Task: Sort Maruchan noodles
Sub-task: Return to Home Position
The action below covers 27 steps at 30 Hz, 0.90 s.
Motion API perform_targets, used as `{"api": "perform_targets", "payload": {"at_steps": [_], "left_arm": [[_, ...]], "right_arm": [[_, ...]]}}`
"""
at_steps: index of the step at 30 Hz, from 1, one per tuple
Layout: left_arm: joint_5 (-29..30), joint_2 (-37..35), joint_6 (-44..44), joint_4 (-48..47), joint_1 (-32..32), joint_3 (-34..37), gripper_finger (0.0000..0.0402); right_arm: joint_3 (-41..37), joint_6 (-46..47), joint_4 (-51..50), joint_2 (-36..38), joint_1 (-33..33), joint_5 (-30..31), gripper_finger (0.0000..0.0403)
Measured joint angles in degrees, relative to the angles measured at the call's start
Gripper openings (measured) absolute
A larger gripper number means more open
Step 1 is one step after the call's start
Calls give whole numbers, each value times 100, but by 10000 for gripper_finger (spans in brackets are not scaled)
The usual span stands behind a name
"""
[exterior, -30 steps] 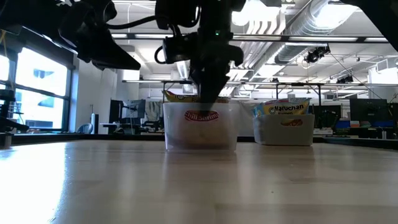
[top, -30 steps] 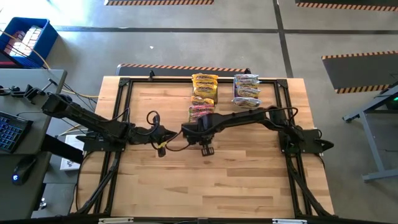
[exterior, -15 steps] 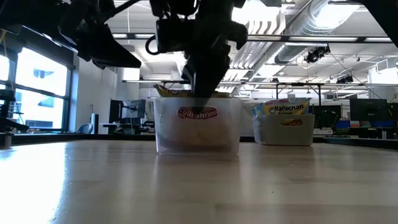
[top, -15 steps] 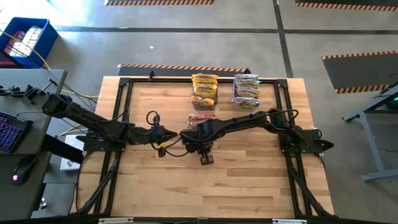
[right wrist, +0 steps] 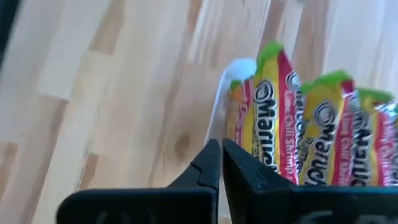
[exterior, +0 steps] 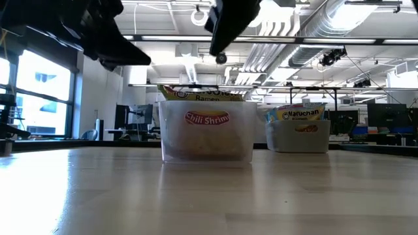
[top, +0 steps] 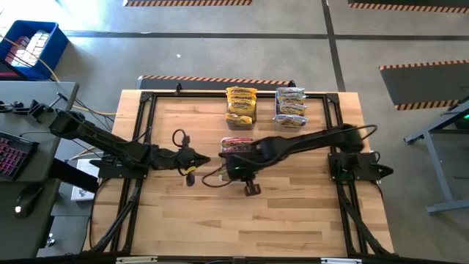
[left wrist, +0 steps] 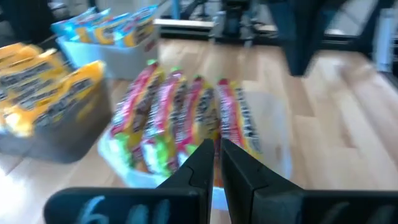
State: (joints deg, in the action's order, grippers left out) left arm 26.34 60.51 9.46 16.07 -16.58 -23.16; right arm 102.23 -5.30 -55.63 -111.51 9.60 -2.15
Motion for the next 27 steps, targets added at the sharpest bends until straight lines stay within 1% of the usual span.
{"api": "perform_targets", "payload": {"at_steps": [2,5,7,9,11,13,15,20,22,24,27], "left_arm": [[-254,0,-132,93,0,0,19],[-405,0,-275,252,6,0,19],[-545,0,-435,479,70,0,19],[-882,0,-706,797,177,0,19],[-1351,0,-1005,1156,296,0,19],[-1784,0,-1164,1406,437,-2,19],[-2086,0,-1168,1531,613,-2,19],[-2411,0,-1015,1552,1044,99,19],[-2468,0,-969,1641,1196,254,19],[-2515,-62,-966,1927,1339,464,19],[-2695,-216,-967,2368,1534,787,19]], "right_arm": [[-737,-98,757,487,3,-55,0],[-2149,-237,2200,1311,-19,-274,0],[-3081,-355,3113,1825,-61,-304,0],[-3905,-382,3905,2336,-99,-304,0],[-4623,-403,4689,2852,-139,-269,0],[-5298,-421,5491,3365,-170,-112,0],[-5954,-509,6231,3869,-174,68,0],[-7371,-566,7356,5092,-174,941,0],[-7848,-521,7596,5581,-174,1027,0],[-8251,-503,7769,6057,-174,1029,0],[-8721,-406,7778,6759,-176,1035,0]]}}
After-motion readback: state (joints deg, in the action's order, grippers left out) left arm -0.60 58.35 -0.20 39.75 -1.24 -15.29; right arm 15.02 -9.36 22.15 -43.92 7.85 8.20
